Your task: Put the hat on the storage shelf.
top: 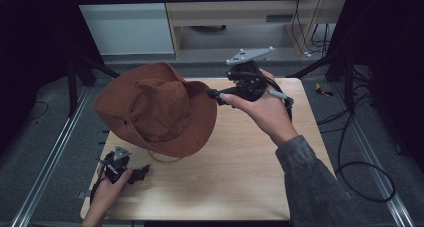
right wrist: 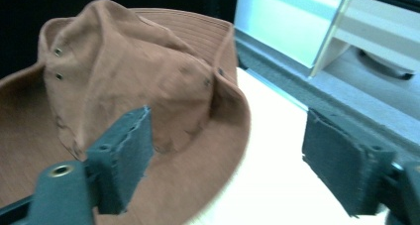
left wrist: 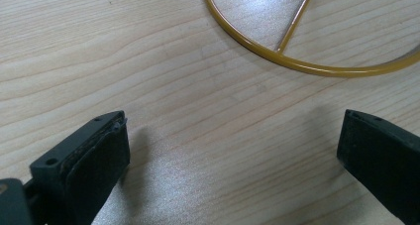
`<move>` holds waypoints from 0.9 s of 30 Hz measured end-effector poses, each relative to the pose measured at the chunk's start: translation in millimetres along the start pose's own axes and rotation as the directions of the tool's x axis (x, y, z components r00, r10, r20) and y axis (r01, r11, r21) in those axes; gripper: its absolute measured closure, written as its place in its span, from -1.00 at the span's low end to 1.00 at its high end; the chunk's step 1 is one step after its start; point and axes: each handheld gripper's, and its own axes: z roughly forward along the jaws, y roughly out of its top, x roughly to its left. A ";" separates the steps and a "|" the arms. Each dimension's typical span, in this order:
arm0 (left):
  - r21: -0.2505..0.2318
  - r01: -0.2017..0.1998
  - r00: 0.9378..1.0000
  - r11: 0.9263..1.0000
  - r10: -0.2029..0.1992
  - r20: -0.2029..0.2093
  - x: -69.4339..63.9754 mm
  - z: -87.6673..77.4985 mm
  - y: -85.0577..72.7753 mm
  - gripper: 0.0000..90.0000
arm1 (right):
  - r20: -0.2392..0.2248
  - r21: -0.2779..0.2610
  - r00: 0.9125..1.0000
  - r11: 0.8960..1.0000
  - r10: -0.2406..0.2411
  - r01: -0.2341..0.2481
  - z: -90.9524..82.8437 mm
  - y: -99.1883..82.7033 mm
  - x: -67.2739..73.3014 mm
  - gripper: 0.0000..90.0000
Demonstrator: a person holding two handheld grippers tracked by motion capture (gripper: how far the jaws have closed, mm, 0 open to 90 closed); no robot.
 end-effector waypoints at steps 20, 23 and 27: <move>0.004 -0.001 1.000 1.000 0.001 0.000 0.0 -0.2 0.0 -1.00 | 0.076 0.042 0.991 0.993 0.110 -0.113 -22.4 -163.9 -30.3 -0.79; 0.004 -0.001 1.000 1.000 0.001 0.001 -0.1 -0.2 0.0 -1.00 | 0.106 0.099 0.987 0.987 0.118 -0.128 -14.7 -186.7 -30.4 -0.75; 0.004 0.001 1.000 1.000 -0.001 0.001 -0.2 -0.1 0.0 -1.00 | 0.123 0.141 0.983 0.978 0.138 -0.155 -5.7 -211.0 -31.8 -0.74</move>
